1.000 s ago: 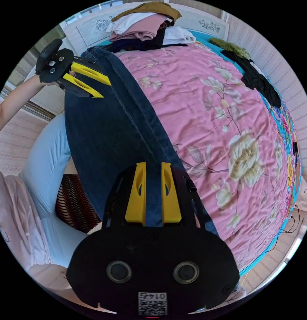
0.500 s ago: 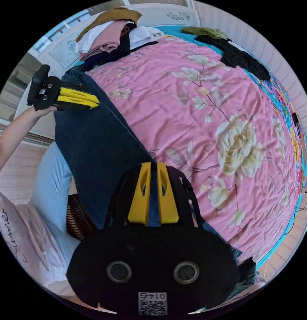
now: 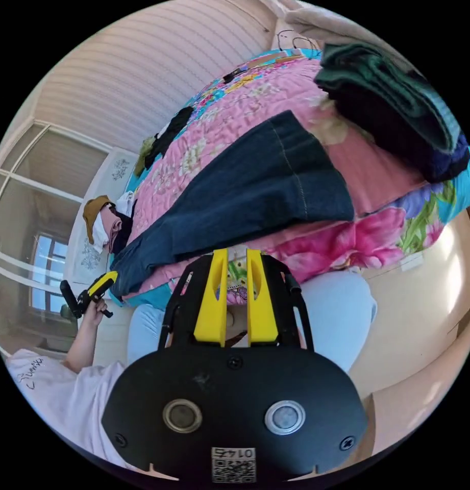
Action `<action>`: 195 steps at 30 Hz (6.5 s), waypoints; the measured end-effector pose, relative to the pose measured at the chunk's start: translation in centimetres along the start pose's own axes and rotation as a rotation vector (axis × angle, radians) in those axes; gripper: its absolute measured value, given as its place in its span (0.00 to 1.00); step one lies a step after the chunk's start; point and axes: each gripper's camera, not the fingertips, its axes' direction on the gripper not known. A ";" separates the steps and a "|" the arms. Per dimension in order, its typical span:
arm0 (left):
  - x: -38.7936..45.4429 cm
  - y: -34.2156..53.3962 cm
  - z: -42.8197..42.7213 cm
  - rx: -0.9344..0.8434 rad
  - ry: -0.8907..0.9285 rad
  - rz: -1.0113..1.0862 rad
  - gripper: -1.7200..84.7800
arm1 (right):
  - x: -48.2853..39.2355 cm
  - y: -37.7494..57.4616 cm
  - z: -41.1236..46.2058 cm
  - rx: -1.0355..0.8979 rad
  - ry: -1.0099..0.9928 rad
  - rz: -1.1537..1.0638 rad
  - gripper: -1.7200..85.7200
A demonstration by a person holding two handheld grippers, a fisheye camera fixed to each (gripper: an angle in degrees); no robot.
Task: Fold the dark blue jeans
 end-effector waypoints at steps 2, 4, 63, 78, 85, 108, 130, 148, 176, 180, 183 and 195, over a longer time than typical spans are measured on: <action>2.5 -0.6 1.0 0.016 0.048 0.000 0.04 | 3.6 0.3 -2.3 0.031 0.000 0.081 0.10; 5.0 -2.2 2.4 0.007 0.078 0.045 0.04 | 6.5 0.1 -4.0 0.048 0.002 0.133 0.10; -0.5 -20.6 -6.5 -0.149 0.073 0.142 0.04 | 26.4 -3.3 2.7 0.254 -0.362 0.371 0.02; -31.8 19.7 -36.3 -0.011 -0.271 -0.836 0.08 | -14.0 -4.9 26.1 0.026 -0.001 -0.482 0.07; -43.1 18.9 -41.5 0.007 -0.337 -0.801 0.10 | -41.0 1.3 50.7 -0.408 -0.049 -1.063 0.10; -58.0 17.9 -51.2 0.057 -0.263 -0.728 0.04 | -65.5 10.7 84.1 -0.688 0.134 -1.365 0.03; -60.1 13.2 -51.9 0.047 -0.349 -0.695 0.04 | -67.3 5.2 87.3 -0.552 0.146 -1.249 0.02; -39.0 13.3 -42.2 0.075 -0.193 -0.409 0.01 | -34.4 7.3 65.9 -0.499 0.263 -0.624 0.02; -14.6 1.0 -7.2 -0.150 0.121 -0.211 0.01 | -39.5 -5.5 59.7 -0.584 0.314 -0.884 0.01; -15.2 1.3 -5.2 -0.137 0.266 -0.313 0.01 | -34.7 -7.0 51.3 -0.469 0.090 -0.793 0.01; -14.3 2.2 -4.3 -0.152 0.279 -0.314 0.01 | -29.2 -5.0 41.4 -0.268 -0.035 -0.771 0.02; -3.8 -5.4 0.3 -0.070 0.413 -0.083 0.09 | 1.8 -3.9 9.1 0.184 0.279 -0.101 0.14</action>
